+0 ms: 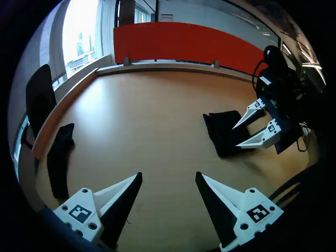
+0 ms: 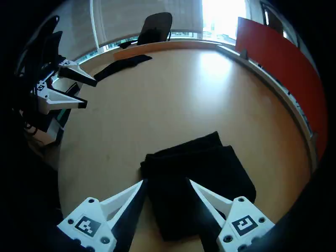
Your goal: Fold towel
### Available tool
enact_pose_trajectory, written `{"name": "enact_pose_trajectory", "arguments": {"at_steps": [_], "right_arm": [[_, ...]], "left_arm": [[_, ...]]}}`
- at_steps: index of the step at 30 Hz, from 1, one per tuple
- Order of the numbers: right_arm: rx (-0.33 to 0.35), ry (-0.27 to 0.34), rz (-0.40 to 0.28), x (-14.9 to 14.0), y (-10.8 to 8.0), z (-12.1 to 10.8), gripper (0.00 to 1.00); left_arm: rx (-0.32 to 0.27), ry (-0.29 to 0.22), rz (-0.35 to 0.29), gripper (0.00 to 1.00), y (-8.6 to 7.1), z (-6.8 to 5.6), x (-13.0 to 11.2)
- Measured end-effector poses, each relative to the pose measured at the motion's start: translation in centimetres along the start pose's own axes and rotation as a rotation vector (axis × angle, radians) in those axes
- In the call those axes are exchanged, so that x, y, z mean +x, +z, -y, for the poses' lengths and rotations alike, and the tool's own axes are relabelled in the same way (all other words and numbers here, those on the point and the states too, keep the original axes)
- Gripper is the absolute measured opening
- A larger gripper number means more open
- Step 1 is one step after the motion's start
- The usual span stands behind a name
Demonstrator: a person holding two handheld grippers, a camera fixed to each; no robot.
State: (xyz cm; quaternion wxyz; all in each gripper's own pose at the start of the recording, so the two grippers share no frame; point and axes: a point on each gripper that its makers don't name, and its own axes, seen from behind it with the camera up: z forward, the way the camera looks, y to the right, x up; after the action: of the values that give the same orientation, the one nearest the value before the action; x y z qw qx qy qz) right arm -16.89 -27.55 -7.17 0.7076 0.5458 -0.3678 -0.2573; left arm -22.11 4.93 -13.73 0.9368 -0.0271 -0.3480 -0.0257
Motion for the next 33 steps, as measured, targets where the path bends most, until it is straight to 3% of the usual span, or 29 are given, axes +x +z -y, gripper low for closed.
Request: {"name": "enact_pose_trajectory", "arguments": {"at_steps": [18,33], "right_arm": [[-0.079,0.057,0.021,-4.3,-3.4,-1.1,0.7],[-0.115,0.105,0.037,-6.7,-3.8,-0.5,0.7]], "left_arm": [[0.0,0.012,-0.007,0.94,0.0,0.2,0.4],[0.005,0.021,-0.007,0.94,0.0,0.3,0.4]]}}
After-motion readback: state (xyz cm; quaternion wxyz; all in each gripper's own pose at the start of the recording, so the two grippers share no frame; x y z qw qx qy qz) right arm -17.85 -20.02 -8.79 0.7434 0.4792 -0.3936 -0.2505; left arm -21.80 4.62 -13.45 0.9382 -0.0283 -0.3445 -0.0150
